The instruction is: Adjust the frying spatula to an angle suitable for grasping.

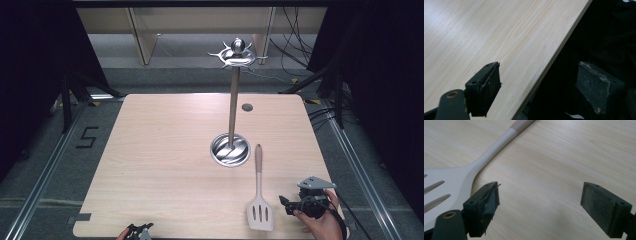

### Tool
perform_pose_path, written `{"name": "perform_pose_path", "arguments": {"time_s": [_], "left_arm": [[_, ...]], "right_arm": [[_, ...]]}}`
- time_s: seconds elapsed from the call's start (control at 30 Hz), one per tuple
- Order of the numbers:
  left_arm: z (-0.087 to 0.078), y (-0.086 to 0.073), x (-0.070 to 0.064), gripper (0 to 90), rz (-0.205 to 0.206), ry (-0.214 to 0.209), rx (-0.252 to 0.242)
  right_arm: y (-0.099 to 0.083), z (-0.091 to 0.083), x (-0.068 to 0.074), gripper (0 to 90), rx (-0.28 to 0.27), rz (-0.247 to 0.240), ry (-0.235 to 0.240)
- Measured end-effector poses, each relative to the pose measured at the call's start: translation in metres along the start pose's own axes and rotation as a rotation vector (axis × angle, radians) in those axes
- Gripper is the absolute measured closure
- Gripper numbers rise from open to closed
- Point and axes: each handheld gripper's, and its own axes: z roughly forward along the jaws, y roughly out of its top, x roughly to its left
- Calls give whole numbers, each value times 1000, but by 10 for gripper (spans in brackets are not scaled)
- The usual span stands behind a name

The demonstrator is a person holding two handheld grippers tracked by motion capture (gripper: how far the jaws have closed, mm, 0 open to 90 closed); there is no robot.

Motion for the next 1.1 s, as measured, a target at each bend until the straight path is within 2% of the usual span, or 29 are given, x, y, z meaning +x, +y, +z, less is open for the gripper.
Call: {"name": "perform_pose_path", "arguments": {"time_s": [0.13, 0.17, 0.2, 0.23, 0.27, 0.3, 0.33, 0.37, 0.63, 0.67, 0.7, 0.73, 0.77, 0.8, 0.9, 0.93, 0.97, 1.03, 1.1], "left_arm": [[0, 0, 0, 188, 0, 4, 1], [0, 0, 0, 187, -3, 1, 1], [0, 0, 0, 188, -1, -5, 0], [0, 0, 0, 188, -1, -5, 0], [0, 0, 0, 188, 1, -1, 0], [0, 0, 0, 188, -1, -1, 1], [0, 0, 0, 188, 4, 9, 5], [0, 0, 0, 188, 4, 9, 5], [0, 0, 0, 188, 1, 9, 4], [0, 0, 0, 188, 0, 9, 4], [0, 0, 0, 188, 0, 9, 3], [0, 0, 0, 188, 0, 9, 4], [0, 0, 0, 188, 0, 9, 3], [0, 0, 0, 188, -1, 7, 3], [0, 0, 0, 188, -2, 7, 3], [0, 0, 0, 188, -2, 7, 3], [0, 0, 0, 188, -2, 7, 3], [0, 0, 0, 187, -2, 8, 4], [0, 0, 0, 188, -2, 8, 3]], "right_arm": [[1, -1, 0, 167, 9, 4, 1], [1, -2, 1, 171, 22, 19, 1], [2, 0, 0, 173, 18, -2, 10], [2, 0, 0, 173, 18, -2, 10], [2, -2, 2, 174, 36, 26, 5], [2, -2, 2, 174, 36, 26, 5], [3, -4, 4, 175, 63, 63, 20], [3, -4, 4, 175, 63, 63, 20], [7, -2, 5, 187, 72, 55, 23], [7, -1, 4, 193, 62, 30, 23], [8, -2, 5, 192, 75, 52, 29], [9, -2, 6, 194, 78, 54, 30], [9, -1, 6, 199, 78, 50, 35], [9, 0, 5, 208, 70, 23, 30], [11, 0, 6, 216, 89, 35, 39], [11, 1, 4, 222, 81, 6, 33], [13, 1, 5, 227, 83, 18, 44], [15, 2, 5, 268, 87, -7, 40], [18, 2, 6, 286, 101, -5, 46]]}}
